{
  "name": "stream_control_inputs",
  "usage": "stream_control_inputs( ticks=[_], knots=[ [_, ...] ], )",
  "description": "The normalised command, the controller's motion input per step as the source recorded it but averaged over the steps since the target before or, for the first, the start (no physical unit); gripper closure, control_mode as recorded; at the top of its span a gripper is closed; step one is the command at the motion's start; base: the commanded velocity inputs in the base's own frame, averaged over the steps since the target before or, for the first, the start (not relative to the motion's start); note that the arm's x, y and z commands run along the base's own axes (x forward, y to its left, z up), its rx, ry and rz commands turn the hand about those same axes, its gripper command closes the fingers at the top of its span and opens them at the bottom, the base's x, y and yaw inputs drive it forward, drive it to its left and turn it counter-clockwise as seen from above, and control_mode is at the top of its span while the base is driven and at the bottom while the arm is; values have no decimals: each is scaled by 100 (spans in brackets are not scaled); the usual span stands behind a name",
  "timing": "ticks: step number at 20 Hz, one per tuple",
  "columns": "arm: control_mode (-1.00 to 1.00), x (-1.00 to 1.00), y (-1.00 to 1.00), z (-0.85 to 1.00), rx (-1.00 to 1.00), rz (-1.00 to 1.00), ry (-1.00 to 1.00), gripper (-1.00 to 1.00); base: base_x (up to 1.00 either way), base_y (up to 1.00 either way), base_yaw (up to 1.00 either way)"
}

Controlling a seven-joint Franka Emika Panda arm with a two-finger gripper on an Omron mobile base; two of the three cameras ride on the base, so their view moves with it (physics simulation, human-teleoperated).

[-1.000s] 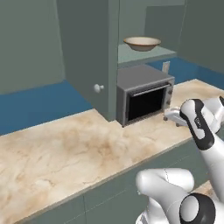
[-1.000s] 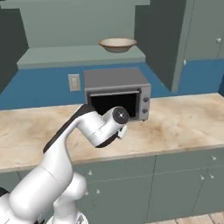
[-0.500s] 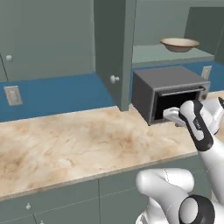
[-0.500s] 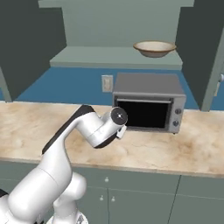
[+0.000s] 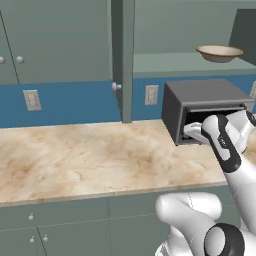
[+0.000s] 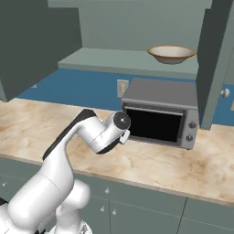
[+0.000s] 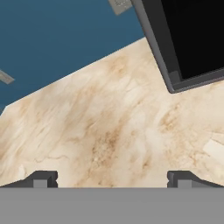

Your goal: Pick up the bowls from the cabinet and place each bowl in front of a stool on the dining counter.

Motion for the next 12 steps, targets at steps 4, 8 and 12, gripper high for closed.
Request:
stream_control_inputs(
  ticks=[4, 8, 12],
  knots=[
    [100, 0, 0, 0, 0, 0, 0, -100, 0, -52, 22],
    [100, 0, 0, 0, 0, 0, 0, -100, 25, -10, 11],
    [100, 0, 0, 0, 0, 0, 0, -100, 31, -2, 1]
  ],
)
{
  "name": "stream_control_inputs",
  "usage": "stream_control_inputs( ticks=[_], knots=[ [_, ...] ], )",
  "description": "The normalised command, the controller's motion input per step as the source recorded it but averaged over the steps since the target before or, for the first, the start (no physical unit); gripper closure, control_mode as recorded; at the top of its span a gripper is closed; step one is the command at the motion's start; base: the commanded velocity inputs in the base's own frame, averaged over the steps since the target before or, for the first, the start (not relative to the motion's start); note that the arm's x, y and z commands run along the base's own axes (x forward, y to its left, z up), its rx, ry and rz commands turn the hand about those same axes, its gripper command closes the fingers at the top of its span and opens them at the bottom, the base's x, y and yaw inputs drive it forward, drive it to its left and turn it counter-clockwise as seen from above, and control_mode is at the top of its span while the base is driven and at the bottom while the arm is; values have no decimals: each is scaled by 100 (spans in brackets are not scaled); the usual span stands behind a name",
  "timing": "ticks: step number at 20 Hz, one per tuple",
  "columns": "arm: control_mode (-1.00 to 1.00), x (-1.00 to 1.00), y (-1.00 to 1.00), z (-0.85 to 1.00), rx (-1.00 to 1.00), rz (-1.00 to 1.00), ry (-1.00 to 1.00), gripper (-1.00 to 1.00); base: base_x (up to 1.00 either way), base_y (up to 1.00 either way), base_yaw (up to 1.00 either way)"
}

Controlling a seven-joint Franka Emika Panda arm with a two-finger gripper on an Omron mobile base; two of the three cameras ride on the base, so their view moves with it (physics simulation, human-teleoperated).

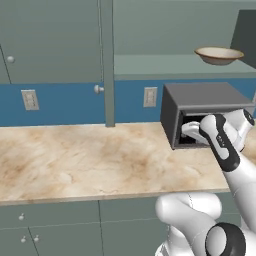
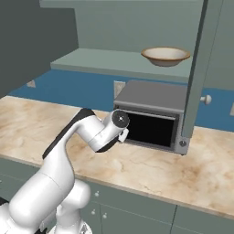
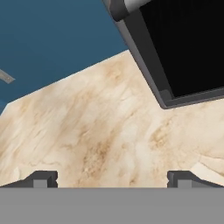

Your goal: Pick up the bowls from the cabinet and place each bowl in front of a stool on the dining counter.

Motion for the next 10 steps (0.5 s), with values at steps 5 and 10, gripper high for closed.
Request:
stream_control_inputs(
  ticks=[5, 10],
  knots=[
    [100, 0, 0, 0, 0, 0, 0, -100, -3, -28, -9],
    [100, 0, 0, 0, 0, 0, 0, -100, 2, -11, -23]
  ],
)
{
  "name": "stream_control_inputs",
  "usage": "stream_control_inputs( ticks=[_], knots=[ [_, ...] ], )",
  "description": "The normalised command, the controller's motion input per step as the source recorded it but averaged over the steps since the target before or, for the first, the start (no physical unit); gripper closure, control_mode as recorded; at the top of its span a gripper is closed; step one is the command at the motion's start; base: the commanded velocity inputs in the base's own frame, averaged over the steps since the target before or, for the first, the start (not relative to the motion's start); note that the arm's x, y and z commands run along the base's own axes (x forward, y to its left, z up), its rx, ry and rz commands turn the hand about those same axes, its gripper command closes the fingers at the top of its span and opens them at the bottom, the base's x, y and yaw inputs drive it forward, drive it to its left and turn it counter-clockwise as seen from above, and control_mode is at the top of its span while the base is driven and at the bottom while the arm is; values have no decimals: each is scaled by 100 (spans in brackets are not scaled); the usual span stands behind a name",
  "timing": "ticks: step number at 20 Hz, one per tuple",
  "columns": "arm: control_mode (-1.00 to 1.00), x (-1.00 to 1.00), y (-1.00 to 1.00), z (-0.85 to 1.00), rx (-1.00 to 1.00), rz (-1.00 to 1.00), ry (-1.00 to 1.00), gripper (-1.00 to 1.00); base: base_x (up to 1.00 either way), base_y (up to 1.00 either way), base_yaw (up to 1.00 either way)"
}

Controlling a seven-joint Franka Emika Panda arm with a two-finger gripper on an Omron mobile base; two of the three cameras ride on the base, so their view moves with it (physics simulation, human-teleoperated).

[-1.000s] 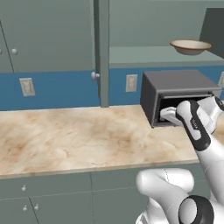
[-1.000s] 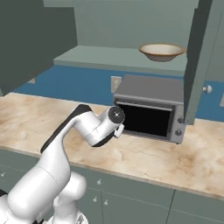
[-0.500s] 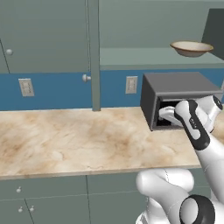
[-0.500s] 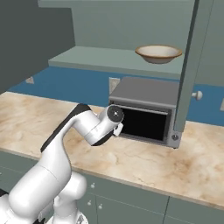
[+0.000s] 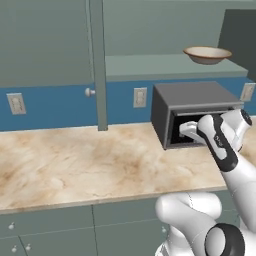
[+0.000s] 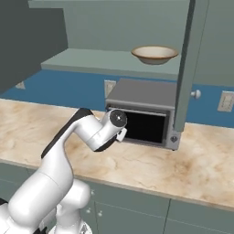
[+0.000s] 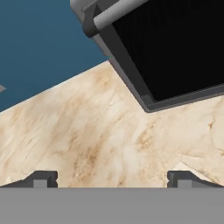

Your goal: Pick up the bowls from the cabinet and place each bowl in front of a stool on the dining counter.

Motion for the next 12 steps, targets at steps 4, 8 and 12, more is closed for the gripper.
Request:
stream_control_inputs(
  ticks=[4, 8, 12],
  knots=[
    [100, 0, 0, 0, 0, 0, 0, -100, 23, 0, -23],
    [100, 0, 0, 0, 0, 0, 0, -100, 24, 0, -14],
    [100, 0, 0, 0, 0, 0, 0, -100, 9, 0, 0]
  ],
)
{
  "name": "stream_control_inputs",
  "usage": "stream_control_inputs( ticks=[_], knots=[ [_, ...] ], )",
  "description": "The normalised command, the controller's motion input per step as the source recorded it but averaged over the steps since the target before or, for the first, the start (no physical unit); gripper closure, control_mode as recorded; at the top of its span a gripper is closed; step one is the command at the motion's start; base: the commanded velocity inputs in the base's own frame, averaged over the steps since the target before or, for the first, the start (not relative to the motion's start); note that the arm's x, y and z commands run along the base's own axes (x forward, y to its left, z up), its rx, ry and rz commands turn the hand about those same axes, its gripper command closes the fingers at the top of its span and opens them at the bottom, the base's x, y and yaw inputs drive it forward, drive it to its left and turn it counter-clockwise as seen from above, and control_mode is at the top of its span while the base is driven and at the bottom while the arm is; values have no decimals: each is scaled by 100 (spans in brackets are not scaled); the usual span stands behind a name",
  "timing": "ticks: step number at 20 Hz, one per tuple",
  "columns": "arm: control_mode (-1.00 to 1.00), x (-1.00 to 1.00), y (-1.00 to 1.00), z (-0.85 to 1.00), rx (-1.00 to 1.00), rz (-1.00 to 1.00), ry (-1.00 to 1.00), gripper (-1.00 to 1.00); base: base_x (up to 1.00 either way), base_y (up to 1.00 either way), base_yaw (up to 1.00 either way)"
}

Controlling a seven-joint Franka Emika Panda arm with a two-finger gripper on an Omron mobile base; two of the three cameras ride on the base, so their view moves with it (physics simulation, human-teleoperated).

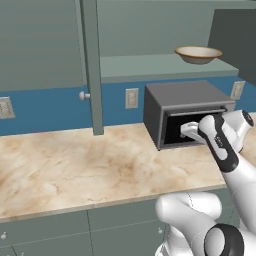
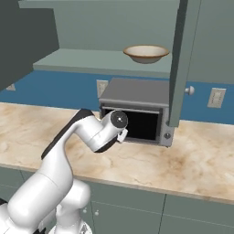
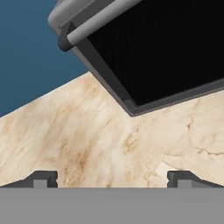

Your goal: Pick up the bowls from the cabinet and place each bowl in front of a stool on the dining counter.

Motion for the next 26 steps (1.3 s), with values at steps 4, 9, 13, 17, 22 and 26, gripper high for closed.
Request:
stream_control_inputs(
  ticks=[4, 9, 13, 17, 22, 26],
  knots=[
    [100, 0, 0, 0, 0, 0, 0, -100, 5, 0, 0],
    [-100, 1, -12, 8, 2, -2, -1, -100, 1, 0, 0],
    [-100, 0, -13, 58, 1, -9, -6, -100, 0, 0, 0],
    [-100, 0, 0, 77, 0, -13, 0, -100, 0, 0, 0],
    [-100, 0, 0, 66, 0, -20, 0, -100, 0, 0, 0],
    [-100, -2, 0, 41, 0, -25, 0, -100, 0, 0, 0]
  ],
)
